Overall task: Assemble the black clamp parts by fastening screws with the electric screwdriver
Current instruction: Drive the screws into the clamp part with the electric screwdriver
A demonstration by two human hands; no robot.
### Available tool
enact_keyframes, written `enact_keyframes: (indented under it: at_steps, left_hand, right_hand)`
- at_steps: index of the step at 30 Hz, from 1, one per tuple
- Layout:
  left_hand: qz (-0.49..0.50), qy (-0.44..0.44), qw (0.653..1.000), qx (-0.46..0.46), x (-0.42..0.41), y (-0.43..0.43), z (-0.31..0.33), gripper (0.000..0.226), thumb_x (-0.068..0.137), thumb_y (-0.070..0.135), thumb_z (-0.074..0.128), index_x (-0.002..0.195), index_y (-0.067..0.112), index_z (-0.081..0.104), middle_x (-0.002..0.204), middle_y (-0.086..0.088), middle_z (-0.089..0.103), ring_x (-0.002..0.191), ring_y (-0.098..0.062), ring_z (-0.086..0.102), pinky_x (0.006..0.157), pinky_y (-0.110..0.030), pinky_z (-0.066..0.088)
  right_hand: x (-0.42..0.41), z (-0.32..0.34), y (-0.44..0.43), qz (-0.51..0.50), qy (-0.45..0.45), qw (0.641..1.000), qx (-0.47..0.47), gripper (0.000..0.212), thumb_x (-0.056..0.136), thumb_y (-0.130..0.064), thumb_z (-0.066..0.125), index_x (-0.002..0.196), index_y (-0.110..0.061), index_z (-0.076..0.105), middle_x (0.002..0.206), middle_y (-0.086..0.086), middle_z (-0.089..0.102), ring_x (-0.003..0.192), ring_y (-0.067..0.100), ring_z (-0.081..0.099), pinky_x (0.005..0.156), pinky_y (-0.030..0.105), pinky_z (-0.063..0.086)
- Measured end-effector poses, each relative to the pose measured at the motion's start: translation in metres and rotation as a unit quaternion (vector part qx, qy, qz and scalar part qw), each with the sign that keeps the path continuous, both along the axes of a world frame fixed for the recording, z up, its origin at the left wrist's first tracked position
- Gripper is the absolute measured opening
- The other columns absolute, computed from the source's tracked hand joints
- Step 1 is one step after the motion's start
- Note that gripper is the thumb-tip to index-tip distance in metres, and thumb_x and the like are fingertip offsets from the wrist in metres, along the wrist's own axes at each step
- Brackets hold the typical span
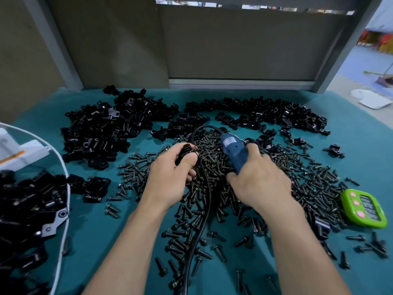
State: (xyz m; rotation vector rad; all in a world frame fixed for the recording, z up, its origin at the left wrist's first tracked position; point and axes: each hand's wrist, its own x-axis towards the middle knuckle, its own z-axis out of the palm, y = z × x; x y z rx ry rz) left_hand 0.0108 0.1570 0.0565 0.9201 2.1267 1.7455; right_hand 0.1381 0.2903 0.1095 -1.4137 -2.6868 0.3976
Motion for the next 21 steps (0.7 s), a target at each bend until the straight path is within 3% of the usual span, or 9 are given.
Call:
enact_keyframes:
  at_steps: [4,6,8,10,12,15,17,19,21]
  left_hand:
    - [0.029,0.018,0.999,-0.007,0.000,-0.001,0.000,0.017,0.108,0.033,0.053,0.111,0.039,0.068,0.090,0.011,0.076,0.073,-0.010,0.072,0.073,-0.037,0.061]
    - [0.050,0.017,0.999,0.002,-0.001,-0.001,0.001,0.016,0.108,0.033,0.051,0.113,0.037,0.066,0.090,0.011,0.075,0.072,-0.011,0.072,0.075,-0.041,0.062]
    - [0.064,0.014,0.998,0.013,-0.003,-0.001,0.003,0.016,0.108,0.032,0.051,0.110,0.039,0.065,0.089,0.012,0.075,0.071,-0.010,0.071,0.074,-0.040,0.061]
    - [0.076,0.018,0.997,0.018,-0.005,-0.002,0.004,0.017,0.108,0.031,0.050,0.106,0.042,0.064,0.085,0.012,0.074,0.069,-0.008,0.069,0.071,-0.035,0.058]
    - [0.082,0.023,0.996,0.012,-0.006,-0.003,0.003,0.017,0.109,0.032,0.050,0.106,0.043,0.063,0.081,0.012,0.073,0.068,-0.005,0.068,0.069,-0.030,0.055]
    - [0.071,0.020,0.997,-0.009,-0.004,-0.003,0.001,0.015,0.108,0.038,0.050,0.108,0.043,0.063,0.082,0.011,0.073,0.069,-0.007,0.067,0.072,-0.039,0.058]
    - [0.061,0.029,0.997,-0.040,-0.001,-0.002,0.001,0.012,0.105,0.044,0.051,0.108,0.047,0.062,0.079,0.013,0.072,0.067,-0.007,0.067,0.072,-0.041,0.059]
    - [0.043,0.043,0.996,-0.067,0.003,-0.002,0.001,0.010,0.102,0.048,0.052,0.105,0.052,0.061,0.077,0.013,0.071,0.056,-0.003,0.062,0.058,-0.026,0.054]
    - [0.031,0.062,0.994,-0.085,0.006,-0.001,0.002,0.007,0.099,0.050,0.054,0.100,0.053,0.060,0.077,0.011,0.070,0.045,-0.002,0.050,0.044,-0.016,0.038]
  right_hand:
    - [-0.006,0.000,0.006,-0.038,-0.017,0.999,-0.034,0.045,0.091,-0.036,0.068,0.122,-0.021,0.039,0.085,0.001,0.049,0.078,0.030,0.053,0.070,0.038,0.039]
    - [-0.004,0.004,0.015,-0.025,0.009,0.998,-0.065,0.038,0.092,-0.037,0.067,0.116,-0.018,0.045,0.088,0.001,0.054,0.079,0.027,0.058,0.071,0.036,0.044]
    - [0.001,0.006,0.026,-0.004,0.081,0.992,-0.098,0.032,0.094,-0.036,0.065,0.112,-0.019,0.046,0.091,0.002,0.061,0.076,0.022,0.062,0.065,0.033,0.048]
    - [0.006,0.016,0.034,-0.015,0.216,0.962,-0.165,0.024,0.094,-0.029,0.064,0.111,-0.017,0.051,0.091,0.006,0.065,0.069,0.020,0.063,0.059,0.033,0.052]
    - [0.006,0.027,0.040,-0.062,0.394,0.863,-0.311,0.020,0.093,-0.016,0.060,0.113,-0.016,0.056,0.090,0.012,0.067,0.063,0.020,0.064,0.060,0.036,0.058]
    - [0.000,0.036,0.047,-0.082,0.587,0.652,-0.473,0.021,0.088,-0.003,0.056,0.108,-0.007,0.056,0.076,0.009,0.065,0.057,0.020,0.065,0.060,0.035,0.060]
    - [-0.008,0.035,0.045,-0.097,0.657,0.522,-0.536,0.012,0.087,0.000,0.057,0.097,-0.006,0.055,0.066,0.005,0.061,0.053,0.018,0.059,0.059,0.031,0.056]
    - [-0.017,0.032,0.043,-0.131,0.689,0.445,-0.557,0.014,0.089,0.001,0.061,0.087,-0.010,0.051,0.063,0.003,0.057,0.049,0.016,0.053,0.053,0.027,0.051]
    - [-0.025,0.027,0.045,-0.159,0.711,0.401,-0.555,0.018,0.088,0.003,0.062,0.087,-0.010,0.050,0.064,0.004,0.055,0.048,0.015,0.051,0.051,0.025,0.049]
